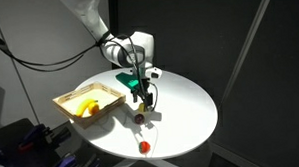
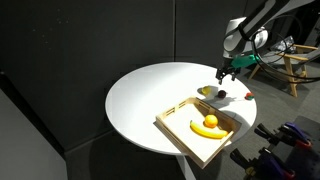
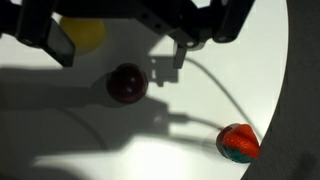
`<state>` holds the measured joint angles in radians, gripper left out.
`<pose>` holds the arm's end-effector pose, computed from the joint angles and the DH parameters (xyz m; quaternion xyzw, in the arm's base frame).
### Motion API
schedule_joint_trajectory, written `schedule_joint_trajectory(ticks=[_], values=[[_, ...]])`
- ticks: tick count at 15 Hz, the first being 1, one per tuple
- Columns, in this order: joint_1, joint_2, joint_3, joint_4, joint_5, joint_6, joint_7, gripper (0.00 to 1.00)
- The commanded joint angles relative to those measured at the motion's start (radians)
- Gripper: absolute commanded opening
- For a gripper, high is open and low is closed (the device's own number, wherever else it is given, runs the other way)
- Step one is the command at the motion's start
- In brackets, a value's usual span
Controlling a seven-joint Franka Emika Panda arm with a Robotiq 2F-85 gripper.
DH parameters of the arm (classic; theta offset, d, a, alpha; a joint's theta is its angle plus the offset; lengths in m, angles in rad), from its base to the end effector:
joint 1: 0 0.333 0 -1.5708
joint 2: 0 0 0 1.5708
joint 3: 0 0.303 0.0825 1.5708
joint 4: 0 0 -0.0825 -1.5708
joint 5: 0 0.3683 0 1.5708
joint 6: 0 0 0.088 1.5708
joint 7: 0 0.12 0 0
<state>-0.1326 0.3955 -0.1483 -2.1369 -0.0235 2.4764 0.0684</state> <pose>0.5310 -0.1545 0.2036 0.9862 -0.1595 -0.0297 0.0326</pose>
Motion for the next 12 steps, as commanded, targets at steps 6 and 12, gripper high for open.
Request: schedule_joint_trajectory(ticks=[6, 12], values=[[-0.016, 0.026, 0.010, 0.008, 0.023, 0.014, -0.025, 1.00], [-0.021, 0.066, 0.015, 0.017, 0.032, 0.044, -0.031, 1.00]])
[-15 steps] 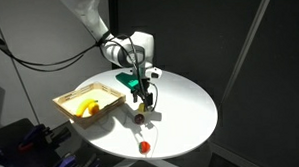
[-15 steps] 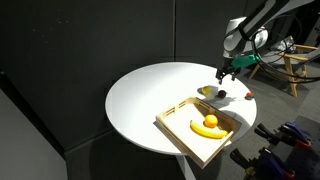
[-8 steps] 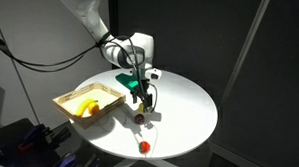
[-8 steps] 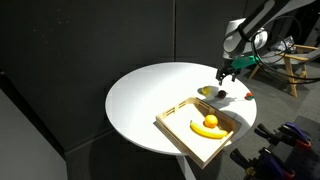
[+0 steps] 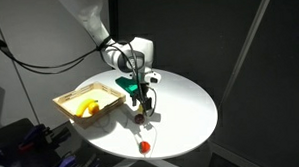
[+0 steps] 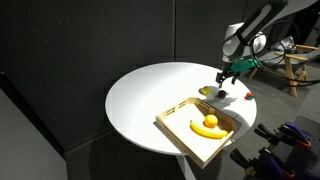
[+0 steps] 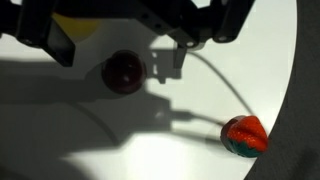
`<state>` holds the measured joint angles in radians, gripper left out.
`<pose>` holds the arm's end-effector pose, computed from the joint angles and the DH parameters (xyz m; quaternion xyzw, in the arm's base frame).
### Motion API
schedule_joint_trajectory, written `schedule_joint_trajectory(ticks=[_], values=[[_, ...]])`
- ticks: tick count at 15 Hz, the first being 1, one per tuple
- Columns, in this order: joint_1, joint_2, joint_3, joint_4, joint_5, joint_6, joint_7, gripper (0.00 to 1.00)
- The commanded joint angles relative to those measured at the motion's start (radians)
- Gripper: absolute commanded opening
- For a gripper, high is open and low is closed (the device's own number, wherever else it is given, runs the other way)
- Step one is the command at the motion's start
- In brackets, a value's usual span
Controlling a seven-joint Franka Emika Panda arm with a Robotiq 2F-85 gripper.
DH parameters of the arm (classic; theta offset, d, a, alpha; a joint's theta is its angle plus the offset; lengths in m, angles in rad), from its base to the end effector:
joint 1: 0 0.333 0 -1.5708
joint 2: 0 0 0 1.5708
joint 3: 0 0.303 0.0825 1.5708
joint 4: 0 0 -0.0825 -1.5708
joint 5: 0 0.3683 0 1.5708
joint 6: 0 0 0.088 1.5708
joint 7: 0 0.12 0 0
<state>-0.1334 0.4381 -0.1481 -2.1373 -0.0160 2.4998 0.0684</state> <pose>0.5277 -0.1546 0.1821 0.9855 -0.1617 -0.0393 0.0321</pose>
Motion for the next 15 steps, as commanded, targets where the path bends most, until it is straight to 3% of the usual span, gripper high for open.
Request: schedule_joint_trajectory(ticks=[1, 15], values=[[-0.022, 0.031, 0.017, 0.019, 0.027, 0.033, -0.036, 1.00], [-0.040, 0.135, 0.027, 0.098, 0.040, 0.072, -0.046, 1.00]])
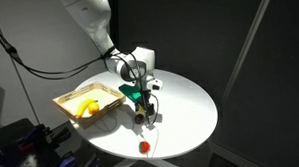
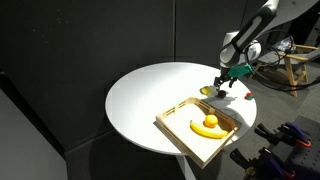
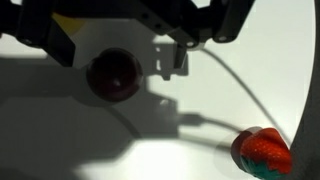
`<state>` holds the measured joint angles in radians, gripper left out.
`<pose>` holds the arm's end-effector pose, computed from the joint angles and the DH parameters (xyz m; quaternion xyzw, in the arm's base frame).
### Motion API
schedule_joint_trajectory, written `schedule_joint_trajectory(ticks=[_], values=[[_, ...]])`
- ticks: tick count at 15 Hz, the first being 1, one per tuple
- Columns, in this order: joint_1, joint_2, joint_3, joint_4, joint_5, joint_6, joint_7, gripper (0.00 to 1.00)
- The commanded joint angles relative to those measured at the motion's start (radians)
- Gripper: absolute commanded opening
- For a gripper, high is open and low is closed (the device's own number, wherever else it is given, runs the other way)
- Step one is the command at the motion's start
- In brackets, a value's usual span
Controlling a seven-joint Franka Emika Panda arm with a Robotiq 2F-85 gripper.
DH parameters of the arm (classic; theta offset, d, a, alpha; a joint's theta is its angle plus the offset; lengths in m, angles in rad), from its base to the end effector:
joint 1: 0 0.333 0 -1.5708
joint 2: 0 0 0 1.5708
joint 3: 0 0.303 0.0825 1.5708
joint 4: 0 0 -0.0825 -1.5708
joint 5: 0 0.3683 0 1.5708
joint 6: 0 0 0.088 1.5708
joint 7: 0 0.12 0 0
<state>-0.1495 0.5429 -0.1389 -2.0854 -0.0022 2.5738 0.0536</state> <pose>0.5383 -0.1620 0.1477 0.9861 -0.1602 -0.0289 0.0334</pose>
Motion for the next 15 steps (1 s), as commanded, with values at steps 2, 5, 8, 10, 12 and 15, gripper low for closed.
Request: schedule_joint_trajectory(ticks=[2, 5, 8, 10, 12, 15], values=[[-0.026, 0.046, 0.017, 0.061, 0.027, -0.003, -0.029, 1.00], [-0.027, 0.065, 0.015, 0.076, 0.026, -0.003, -0.026, 1.00], [-0.028, 0.081, 0.013, 0.088, 0.024, -0.004, -0.024, 1.00], [-0.028, 0.088, 0.012, 0.092, 0.024, -0.004, -0.022, 1.00], [-0.024, 0.090, 0.008, 0.093, 0.022, -0.002, -0.013, 1.00], [-0.022, 0.084, 0.006, 0.083, 0.022, 0.000, -0.009, 1.00]])
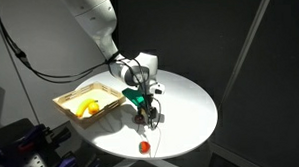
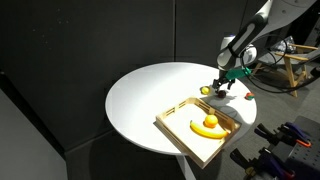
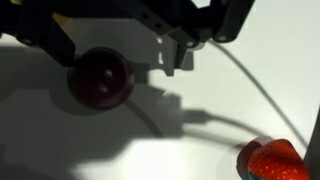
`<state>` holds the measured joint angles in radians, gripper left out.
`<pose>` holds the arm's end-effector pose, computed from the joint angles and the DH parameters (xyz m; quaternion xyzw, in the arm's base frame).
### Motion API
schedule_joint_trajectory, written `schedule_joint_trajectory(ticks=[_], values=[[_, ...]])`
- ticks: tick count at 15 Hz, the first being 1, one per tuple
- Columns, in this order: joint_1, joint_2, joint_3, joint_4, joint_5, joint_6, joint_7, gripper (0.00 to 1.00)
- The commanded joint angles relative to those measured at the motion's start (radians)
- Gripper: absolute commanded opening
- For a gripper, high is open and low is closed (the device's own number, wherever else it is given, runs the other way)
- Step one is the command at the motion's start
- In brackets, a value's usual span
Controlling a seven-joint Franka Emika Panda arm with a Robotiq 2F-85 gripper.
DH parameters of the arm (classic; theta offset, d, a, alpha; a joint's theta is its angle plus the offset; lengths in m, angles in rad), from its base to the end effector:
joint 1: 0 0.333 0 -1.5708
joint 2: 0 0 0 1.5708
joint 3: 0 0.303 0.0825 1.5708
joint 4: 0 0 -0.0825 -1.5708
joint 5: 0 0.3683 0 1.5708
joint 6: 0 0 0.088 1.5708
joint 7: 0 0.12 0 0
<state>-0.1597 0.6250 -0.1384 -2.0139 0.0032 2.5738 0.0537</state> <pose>0.5492 -0.1708 0.1253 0.9851 -0.1646 -0.0343 0.0360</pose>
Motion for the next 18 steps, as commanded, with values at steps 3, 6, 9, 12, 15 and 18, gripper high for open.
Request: schedule_joint_trajectory(ticks=[3, 6, 9, 12, 15, 18], values=[[-0.010, -0.001, 0.004, 0.006, 0.015, -0.003, -0.007, 1.00], [-0.011, -0.001, 0.004, 0.002, 0.015, -0.009, -0.009, 1.00], [-0.012, -0.004, 0.008, -0.004, 0.017, -0.016, -0.012, 1.00], [-0.013, -0.005, 0.009, -0.006, 0.019, -0.016, -0.014, 1.00], [0.002, 0.003, -0.003, -0.003, 0.002, -0.005, -0.001, 1.00], [0.002, 0.005, -0.003, -0.003, 0.002, -0.005, -0.001, 1.00]])
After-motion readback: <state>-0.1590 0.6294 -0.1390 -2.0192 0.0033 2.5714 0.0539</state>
